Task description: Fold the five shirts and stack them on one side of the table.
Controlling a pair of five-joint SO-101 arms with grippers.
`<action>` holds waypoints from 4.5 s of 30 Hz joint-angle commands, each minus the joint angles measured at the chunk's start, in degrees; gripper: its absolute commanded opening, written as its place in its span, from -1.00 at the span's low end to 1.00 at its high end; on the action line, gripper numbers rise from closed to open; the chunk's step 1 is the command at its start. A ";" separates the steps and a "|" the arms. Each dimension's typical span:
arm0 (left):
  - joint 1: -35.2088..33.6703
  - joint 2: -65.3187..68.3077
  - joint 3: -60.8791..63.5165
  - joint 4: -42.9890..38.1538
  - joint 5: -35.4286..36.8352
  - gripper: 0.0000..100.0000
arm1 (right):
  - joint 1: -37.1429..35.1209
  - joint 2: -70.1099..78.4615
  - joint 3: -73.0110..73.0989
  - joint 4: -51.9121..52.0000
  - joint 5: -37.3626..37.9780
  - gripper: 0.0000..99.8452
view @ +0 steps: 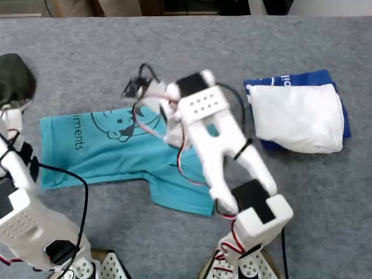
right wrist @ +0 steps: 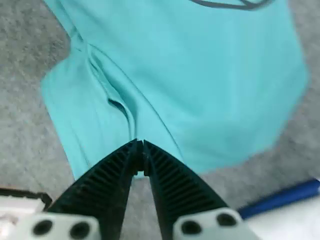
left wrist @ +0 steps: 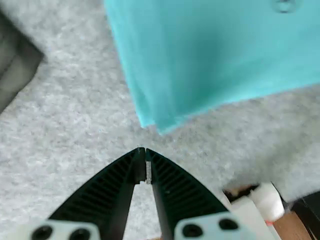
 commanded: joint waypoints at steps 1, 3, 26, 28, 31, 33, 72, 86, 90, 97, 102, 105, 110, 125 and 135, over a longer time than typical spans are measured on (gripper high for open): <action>-2.73 -1.27 4.84 -4.92 -0.26 -0.96 | -1.10 -2.68 9.80 -7.82 -1.41 -1.00; -3.60 -1.19 8.00 -7.74 -0.26 -0.96 | -1.10 -1.89 12.97 -11.08 -1.41 -1.00; -4.31 -1.19 17.41 -18.46 -0.26 -0.96 | -13.41 -0.04 22.02 -13.36 -0.88 -1.00; -4.31 -1.19 17.32 -18.46 -0.26 -0.96 | -16.22 -0.13 23.60 -12.40 -0.88 -1.00; -4.40 -1.19 17.32 -18.46 -0.26 -0.96 | -21.14 -0.13 24.92 -10.20 -0.88 -1.00; -4.40 -1.19 17.32 -18.46 -0.26 -0.96 | -22.99 -0.22 24.31 -8.09 -0.88 -1.00; -4.40 -1.19 17.41 -18.46 -0.53 -0.96 | -16.92 -2.15 26.07 -10.37 4.57 -1.00; -4.48 -1.19 17.41 -18.46 -0.53 -0.96 | -16.22 -21.49 38.37 -15.47 4.66 -0.84; -4.75 -1.19 17.41 -18.55 -0.53 -0.96 | -14.37 -21.85 47.78 -26.11 4.40 -0.73; -5.19 -1.27 17.14 -18.55 -0.53 -0.96 | -14.29 -21.76 48.66 -27.60 4.22 -0.72; -5.10 -1.27 17.14 -18.55 -0.53 -0.96 | -14.73 -21.32 49.01 -27.69 4.22 -0.72; -5.10 -1.27 17.14 -18.55 -0.53 -0.96 | -16.31 -21.58 49.10 -26.73 3.43 -0.68; -5.01 -1.27 17.14 -18.64 -0.53 -0.96 | -20.00 -21.32 49.01 -26.81 2.64 -0.68; -5.10 -1.27 17.14 -18.64 -0.62 -0.96 | -19.30 -12.97 47.25 -28.84 0.88 -0.68; -5.19 -1.27 17.41 -18.46 -1.85 -0.96 | -21.23 -6.64 42.51 -26.55 0.97 -0.79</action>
